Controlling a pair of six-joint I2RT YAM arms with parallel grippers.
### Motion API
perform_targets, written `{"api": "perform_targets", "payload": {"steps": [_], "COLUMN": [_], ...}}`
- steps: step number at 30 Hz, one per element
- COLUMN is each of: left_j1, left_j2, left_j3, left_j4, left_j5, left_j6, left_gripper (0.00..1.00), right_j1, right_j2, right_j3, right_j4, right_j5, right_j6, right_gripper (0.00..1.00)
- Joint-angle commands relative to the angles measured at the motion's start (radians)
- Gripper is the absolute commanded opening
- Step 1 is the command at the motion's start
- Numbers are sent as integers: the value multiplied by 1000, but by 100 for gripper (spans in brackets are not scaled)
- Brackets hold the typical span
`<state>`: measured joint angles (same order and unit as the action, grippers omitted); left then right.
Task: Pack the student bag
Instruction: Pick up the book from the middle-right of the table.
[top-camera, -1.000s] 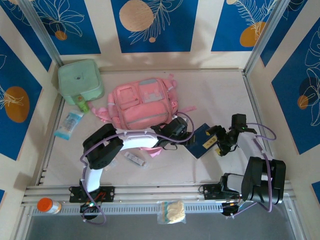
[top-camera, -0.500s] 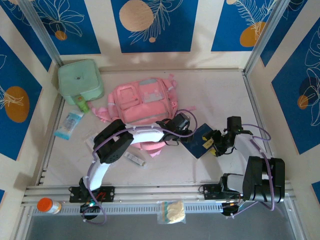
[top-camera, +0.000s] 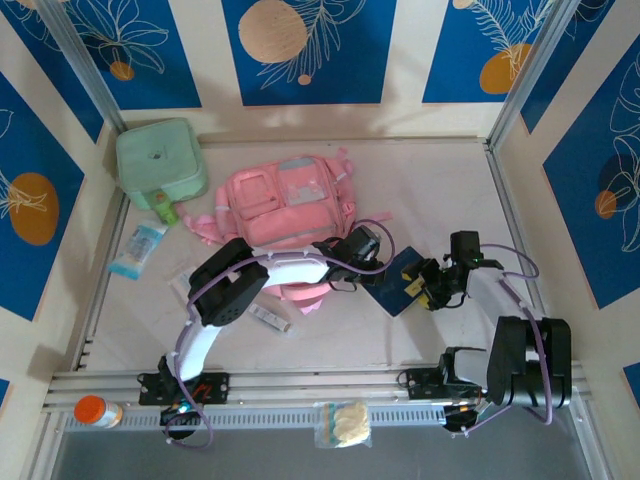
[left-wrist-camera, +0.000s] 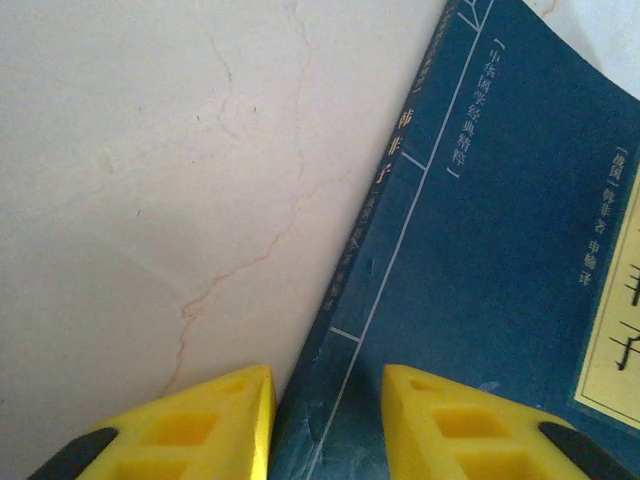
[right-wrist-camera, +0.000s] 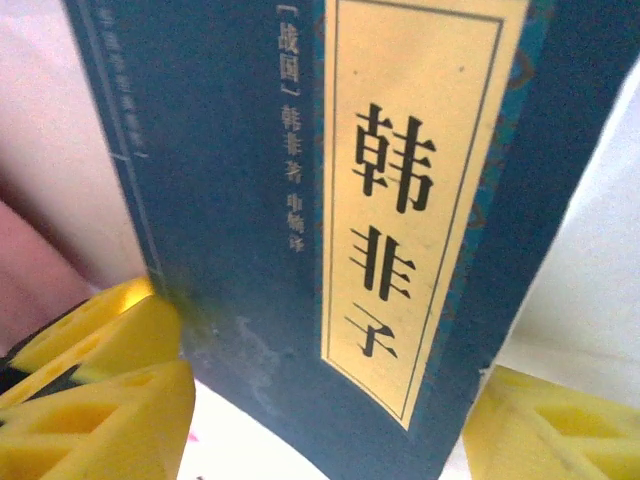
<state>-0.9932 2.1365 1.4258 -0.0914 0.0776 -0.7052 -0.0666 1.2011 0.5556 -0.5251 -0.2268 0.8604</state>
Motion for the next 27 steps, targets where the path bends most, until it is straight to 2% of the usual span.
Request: {"api": "perform_targets", "payload": {"steps": [1,5,12,20,23,27], "left_j1": [-8,-9,-10,-10,-4,11], "left_j2": [19,19,14,4,-30,-161], "left_j3": [-15,-10,-14,-10,-3,-56], "left_j4": [-41,-50,-46,-53,-81,-53], "left_j5": [20,13,15,7,2,-2], "left_j6": [-7,0,0,5,15,16], "left_gripper": [33,33,33,34,36,47], "right_j1": [14,18,21,17,16,16], "right_j2": [-47,-70,-53,-83,-118,-174], "right_j3": [50,68,61,81,99,148], "right_j4": [-7,-28,-7,-34,-50,-97], "right_j5": [-62,-48,-61,-56,-67,-87], "right_j6": [-38,-70,-105,-134,-152,-197], "right_gripper": [65,54,30,9,3,0]}}
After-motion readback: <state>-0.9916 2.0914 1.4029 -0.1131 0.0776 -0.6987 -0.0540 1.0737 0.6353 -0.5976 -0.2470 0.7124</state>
